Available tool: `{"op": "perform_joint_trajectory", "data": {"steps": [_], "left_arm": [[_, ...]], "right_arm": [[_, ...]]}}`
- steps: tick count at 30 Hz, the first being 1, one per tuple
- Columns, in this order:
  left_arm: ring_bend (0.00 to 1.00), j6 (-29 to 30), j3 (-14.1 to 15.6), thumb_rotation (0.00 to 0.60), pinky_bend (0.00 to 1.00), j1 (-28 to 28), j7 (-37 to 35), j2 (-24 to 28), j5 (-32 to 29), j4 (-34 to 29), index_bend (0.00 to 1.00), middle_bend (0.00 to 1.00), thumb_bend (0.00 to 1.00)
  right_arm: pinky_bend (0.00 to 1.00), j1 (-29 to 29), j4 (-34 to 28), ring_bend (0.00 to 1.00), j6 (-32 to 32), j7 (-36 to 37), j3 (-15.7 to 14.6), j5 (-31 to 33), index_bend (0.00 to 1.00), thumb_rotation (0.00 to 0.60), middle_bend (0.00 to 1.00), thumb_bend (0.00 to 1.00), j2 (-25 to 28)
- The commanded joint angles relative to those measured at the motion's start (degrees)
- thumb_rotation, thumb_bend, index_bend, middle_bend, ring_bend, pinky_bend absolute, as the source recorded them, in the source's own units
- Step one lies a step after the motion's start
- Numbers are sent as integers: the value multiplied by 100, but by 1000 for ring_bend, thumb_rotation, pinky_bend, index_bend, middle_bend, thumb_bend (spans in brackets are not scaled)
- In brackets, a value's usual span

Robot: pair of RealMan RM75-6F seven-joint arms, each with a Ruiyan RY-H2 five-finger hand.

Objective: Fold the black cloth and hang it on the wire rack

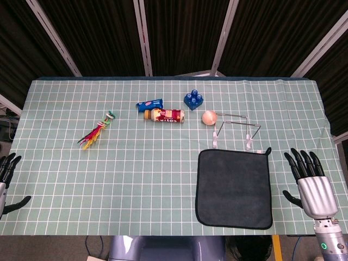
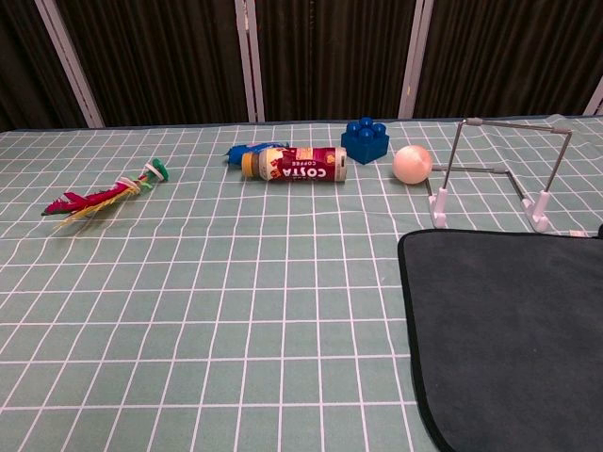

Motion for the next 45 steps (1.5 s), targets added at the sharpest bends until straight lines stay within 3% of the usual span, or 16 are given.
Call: {"op": "perform_joint_trajectory", "data": {"steps": [1,8,12,20,30,45], "left_arm": [[0,-22,-5,600,0,-10,0,-6,-15,9,0,0,0],[0,-85,-37,600,0,-56,21,-1,-49,-37,0,0,0],[0,-153,-41,600,0,-82,78,-18,-96,-21,0,0,0],[0,-247,-76,600,0,-111,220,-81,-245,-8,0,0,0],[0,-396,-113,600,0,-174,337,-157,-406,53,0,0,0],[0,-414,-115,600,0,-184,365,-175,-447,73,0,0,0]], "right_arm": [[0,-2,-4,0,-15,-21,-9,5,33,600,0,0,3],[0,23,-77,0,-277,-109,-147,36,34,600,0,0,-17],[0,76,-144,0,-730,37,-561,-227,36,600,0,0,36],[0,223,564,0,-1401,-70,-1251,-1038,342,600,0,0,-395],[0,219,1466,0,-1366,-54,-1446,-1450,396,600,0,52,-1094],[0,255,1931,0,-1403,-313,-1479,-1535,423,600,0,145,-1565]]}}
